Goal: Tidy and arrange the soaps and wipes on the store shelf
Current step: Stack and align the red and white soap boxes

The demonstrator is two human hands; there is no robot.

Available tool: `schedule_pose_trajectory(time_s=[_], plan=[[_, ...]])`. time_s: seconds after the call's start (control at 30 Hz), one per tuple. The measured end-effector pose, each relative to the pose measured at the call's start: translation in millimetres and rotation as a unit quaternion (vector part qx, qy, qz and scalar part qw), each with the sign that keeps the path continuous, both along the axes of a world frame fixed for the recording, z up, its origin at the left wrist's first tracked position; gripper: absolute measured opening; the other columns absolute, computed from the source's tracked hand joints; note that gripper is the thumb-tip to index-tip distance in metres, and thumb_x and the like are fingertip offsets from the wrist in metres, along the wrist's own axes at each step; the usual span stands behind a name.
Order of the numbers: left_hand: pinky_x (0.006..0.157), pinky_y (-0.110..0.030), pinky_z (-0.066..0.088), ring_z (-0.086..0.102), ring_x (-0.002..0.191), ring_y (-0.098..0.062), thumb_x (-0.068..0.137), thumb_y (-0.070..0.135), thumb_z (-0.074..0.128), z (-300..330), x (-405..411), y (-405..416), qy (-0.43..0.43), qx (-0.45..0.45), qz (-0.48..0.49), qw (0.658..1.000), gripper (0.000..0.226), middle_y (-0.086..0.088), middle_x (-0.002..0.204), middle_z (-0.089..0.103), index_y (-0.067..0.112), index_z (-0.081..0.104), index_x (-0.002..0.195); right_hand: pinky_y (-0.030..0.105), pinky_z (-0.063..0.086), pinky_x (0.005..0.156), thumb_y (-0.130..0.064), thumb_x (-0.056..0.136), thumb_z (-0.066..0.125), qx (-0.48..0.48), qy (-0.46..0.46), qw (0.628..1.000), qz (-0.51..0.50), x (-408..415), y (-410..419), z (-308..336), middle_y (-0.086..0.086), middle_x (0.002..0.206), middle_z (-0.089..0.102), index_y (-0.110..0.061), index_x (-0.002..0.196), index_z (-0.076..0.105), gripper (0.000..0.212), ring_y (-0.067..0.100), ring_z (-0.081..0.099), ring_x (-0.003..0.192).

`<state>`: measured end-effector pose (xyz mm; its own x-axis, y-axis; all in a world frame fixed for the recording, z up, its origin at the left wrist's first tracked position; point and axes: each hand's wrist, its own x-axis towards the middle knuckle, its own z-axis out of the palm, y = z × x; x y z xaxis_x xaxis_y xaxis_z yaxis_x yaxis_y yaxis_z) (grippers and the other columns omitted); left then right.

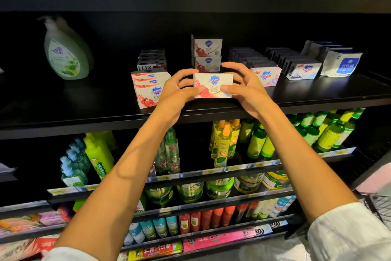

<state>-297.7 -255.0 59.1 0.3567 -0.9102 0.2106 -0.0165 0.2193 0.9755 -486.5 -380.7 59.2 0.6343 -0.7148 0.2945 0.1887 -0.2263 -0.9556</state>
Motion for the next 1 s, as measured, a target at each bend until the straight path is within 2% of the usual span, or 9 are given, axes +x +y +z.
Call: schedule_pose_trajectory(time_s=[0.07,0.17,0.27,0.37,0.47,0.53,0.6,0.83,1.0], plan=[[0.087,-0.036,0.058,0.074,0.106,-0.021,0.091,-0.006,0.07,0,-2,4,-0.013,-0.012,0.024,1.0,0.048,-0.007,0.103,0.075,0.013,0.06,0.134,0.044,0.06,0.096,0.003,0.089,0.074,-0.008,0.008,1.0,0.002,2,0,-1,0.009,0.122,0.072,-0.015,0.145,0.051,0.064,0.027,0.068,0.121],[0.08,-0.027,0.057,0.074,0.102,-0.017,0.091,-0.006,0.07,4,-5,16,-0.039,-0.04,0.066,0.996,0.047,-0.005,0.103,0.074,0.013,0.06,0.133,0.043,0.055,0.104,-0.005,0.091,0.074,-0.039,0.022,0.999,0.018,4,0,-4,0.013,0.128,0.071,-0.016,0.141,0.054,0.055,0.026,0.067,0.123],[0.069,-0.018,0.055,0.074,0.102,-0.013,0.09,-0.006,0.071,13,1,31,-0.066,-0.069,0.109,0.989,0.047,-0.005,0.107,0.073,0.014,0.06,0.131,0.035,0.052,0.107,-0.012,0.093,0.075,-0.094,0.063,0.993,0.031,5,1,-6,0.005,0.127,0.072,-0.019,0.135,0.062,0.045,0.021,0.067,0.123],[0.076,-0.024,0.058,0.073,0.105,-0.018,0.084,-0.006,0.073,24,21,46,-0.084,-0.105,0.151,0.979,0.049,-0.01,0.113,0.072,0.011,0.062,0.128,0.024,0.045,0.111,-0.023,0.09,0.08,-0.179,0.156,0.971,0.031,6,4,-4,-0.009,0.13,0.071,-0.022,0.131,0.069,0.042,0.004,0.062,0.126],[0.077,-0.027,0.059,0.074,0.101,-0.022,0.08,-0.006,0.073,35,49,56,-0.083,-0.116,0.176,0.974,0.048,-0.013,0.109,0.072,0.012,0.063,0.123,0.011,0.035,0.11,-0.041,0.082,0.085,-0.301,0.261,0.917,0.026,11,7,-7,-0.017,0.137,0.064,-0.031,0.129,0.072,0.049,-0.008,0.054,0.128],[0.078,-0.03,0.061,0.076,0.1,-0.022,0.082,-0.009,0.072,40,68,59,-0.091,-0.103,0.195,0.971,0.047,-0.013,0.108,0.074,0.01,0.062,0.124,0.013,0.032,0.111,-0.047,0.079,0.086,-0.341,0.299,0.891,0.03,14,7,-11,-0.015,0.142,0.059,-0.035,0.129,0.071,0.054,-0.005,0.05,0.133],[0.081,-0.031,0.062,0.076,0.1,-0.019,0.082,-0.01,0.074,44,86,57,-0.105,-0.087,0.211,0.968,0.049,-0.011,0.109,0.075,0.007,0.061,0.127,0.021,0.032,0.115,-0.05,0.078,0.086,-0.354,0.311,0.881,0.033,15,5,-12,-0.014,0.146,0.057,-0.038,0.13,0.07,0.055,-0.001,0.048,0.137],[0.08,-0.028,0.062,0.075,0.1,-0.012,0.086,-0.002,0.079,45,114,41,-0.157,-0.043,0.212,0.964,0.05,-0.006,0.118,0.073,0.01,0.059,0.13,0.028,0.031,0.118,-0.05,0.078,0.086,-0.352,0.311,0.883,0.027,13,4,-12,-0.015,0.146,0.057,-0.04,0.128,0.071,0.053,0.001,0.046,0.139],[0.082,-0.03,0.063,0.074,0.102,-0.013,0.087,-0.001,0.079,42,122,32,-0.159,-0.038,0.202,0.966,0.045,-0.005,0.118,0.073,0.018,0.058,0.123,0.021,0.031,0.112,-0.049,0.077,0.087,-0.34,0.307,0.888,0.023,12,4,-12,-0.017,0.145,0.057,-0.041,0.126,0.072,0.052,-0.001,0.047,0.137]])
